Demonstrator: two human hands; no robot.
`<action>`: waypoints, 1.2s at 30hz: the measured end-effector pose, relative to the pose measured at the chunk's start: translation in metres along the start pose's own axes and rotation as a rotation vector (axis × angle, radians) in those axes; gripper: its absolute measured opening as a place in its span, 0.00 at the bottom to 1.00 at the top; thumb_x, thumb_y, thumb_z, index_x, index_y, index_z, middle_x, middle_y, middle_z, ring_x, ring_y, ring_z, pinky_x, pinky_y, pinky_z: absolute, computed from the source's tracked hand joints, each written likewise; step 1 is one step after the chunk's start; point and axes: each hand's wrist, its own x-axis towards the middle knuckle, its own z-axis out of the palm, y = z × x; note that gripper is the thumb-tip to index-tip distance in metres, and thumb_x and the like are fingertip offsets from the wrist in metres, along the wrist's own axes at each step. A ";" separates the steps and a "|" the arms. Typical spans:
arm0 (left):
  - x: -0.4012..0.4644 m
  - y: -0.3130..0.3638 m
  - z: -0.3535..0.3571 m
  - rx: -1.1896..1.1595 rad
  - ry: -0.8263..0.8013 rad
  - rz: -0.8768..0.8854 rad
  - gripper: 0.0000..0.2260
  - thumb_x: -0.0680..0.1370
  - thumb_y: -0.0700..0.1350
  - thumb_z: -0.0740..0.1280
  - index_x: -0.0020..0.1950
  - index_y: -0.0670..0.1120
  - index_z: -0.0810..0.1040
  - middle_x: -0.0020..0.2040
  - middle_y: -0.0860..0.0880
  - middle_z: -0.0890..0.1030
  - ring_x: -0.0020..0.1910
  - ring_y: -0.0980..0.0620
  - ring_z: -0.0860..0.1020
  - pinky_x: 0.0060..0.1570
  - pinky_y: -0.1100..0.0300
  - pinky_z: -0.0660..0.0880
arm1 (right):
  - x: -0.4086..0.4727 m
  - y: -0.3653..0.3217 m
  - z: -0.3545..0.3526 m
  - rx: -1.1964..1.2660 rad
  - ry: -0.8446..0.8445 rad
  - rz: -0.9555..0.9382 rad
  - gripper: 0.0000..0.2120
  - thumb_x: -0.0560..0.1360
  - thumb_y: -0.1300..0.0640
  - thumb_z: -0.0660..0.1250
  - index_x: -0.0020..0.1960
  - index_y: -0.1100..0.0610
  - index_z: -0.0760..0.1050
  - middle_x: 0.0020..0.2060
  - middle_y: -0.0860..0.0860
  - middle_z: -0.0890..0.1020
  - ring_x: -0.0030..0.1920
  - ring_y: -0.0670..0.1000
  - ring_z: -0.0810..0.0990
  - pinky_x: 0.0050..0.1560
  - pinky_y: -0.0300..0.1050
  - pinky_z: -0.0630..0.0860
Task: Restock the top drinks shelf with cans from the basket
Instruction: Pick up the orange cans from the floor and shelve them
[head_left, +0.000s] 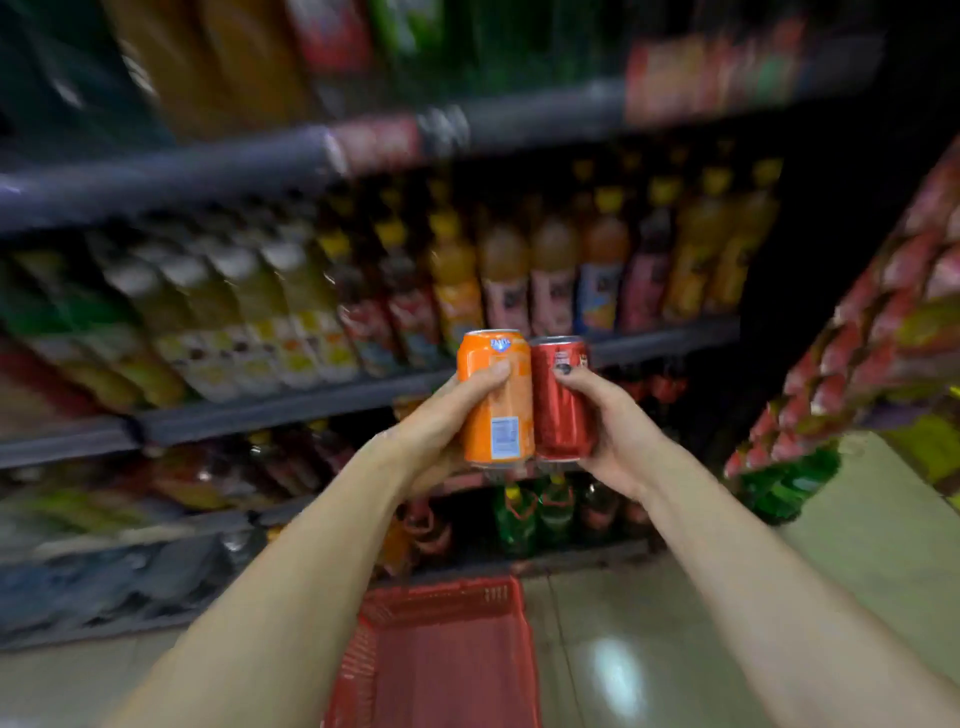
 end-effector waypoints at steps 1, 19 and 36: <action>-0.026 0.035 -0.007 0.016 0.017 0.021 0.34 0.69 0.63 0.72 0.71 0.47 0.75 0.50 0.47 0.88 0.43 0.48 0.87 0.35 0.54 0.83 | -0.009 -0.028 0.029 -0.025 -0.039 -0.015 0.29 0.72 0.46 0.71 0.70 0.56 0.75 0.60 0.59 0.83 0.54 0.59 0.83 0.53 0.57 0.79; -0.340 0.355 -0.172 0.024 0.085 0.651 0.32 0.64 0.63 0.79 0.63 0.49 0.82 0.60 0.45 0.86 0.57 0.45 0.85 0.58 0.46 0.83 | -0.113 -0.250 0.454 -0.120 -0.270 -0.554 0.28 0.70 0.45 0.74 0.67 0.55 0.76 0.58 0.59 0.85 0.58 0.62 0.84 0.56 0.63 0.81; -0.387 0.433 -0.273 0.017 0.111 0.838 0.36 0.68 0.65 0.72 0.72 0.48 0.76 0.61 0.43 0.84 0.60 0.42 0.82 0.62 0.40 0.79 | -0.123 -0.318 0.588 0.030 -0.350 -0.565 0.23 0.75 0.54 0.68 0.68 0.61 0.74 0.52 0.58 0.80 0.50 0.59 0.80 0.57 0.57 0.79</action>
